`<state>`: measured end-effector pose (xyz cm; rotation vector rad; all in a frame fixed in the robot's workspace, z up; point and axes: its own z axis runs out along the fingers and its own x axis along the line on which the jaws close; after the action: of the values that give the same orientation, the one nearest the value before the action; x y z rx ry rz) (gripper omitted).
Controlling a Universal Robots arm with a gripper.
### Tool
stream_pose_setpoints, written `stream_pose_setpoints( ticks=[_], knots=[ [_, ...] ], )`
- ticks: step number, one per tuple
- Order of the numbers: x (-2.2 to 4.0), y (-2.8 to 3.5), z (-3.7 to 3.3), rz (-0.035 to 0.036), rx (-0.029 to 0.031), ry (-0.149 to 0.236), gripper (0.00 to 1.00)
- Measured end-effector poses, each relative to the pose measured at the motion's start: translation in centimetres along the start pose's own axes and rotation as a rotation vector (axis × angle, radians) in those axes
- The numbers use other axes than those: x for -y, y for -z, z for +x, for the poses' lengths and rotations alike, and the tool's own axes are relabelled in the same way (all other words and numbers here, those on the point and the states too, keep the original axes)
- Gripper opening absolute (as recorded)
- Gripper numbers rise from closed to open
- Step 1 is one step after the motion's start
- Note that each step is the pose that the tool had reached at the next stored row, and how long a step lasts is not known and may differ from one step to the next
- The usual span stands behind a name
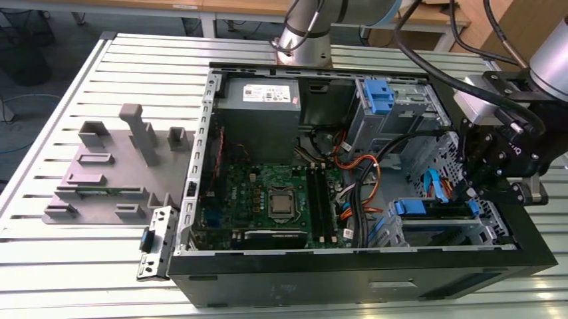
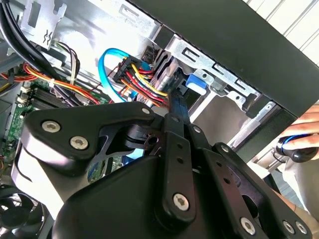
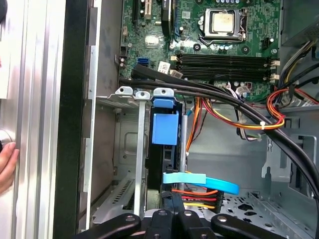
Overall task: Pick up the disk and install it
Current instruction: 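Insert the second disk wire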
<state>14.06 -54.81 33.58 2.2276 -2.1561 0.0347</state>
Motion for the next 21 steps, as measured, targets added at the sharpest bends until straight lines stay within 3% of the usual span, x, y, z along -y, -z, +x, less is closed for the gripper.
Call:
stream_pose_setpoints(
  ticks=[13,16,21],
  knots=[
    [0.01,-0.39,-0.02,0.0000,-0.0001,0.000,0.11],
    [0.00,-0.02,0.00,0.0000,0.0007,0.000,0.11],
    [-0.02,1.25,0.06,0.0000,-0.0002,0.000,0.11]
  ],
)
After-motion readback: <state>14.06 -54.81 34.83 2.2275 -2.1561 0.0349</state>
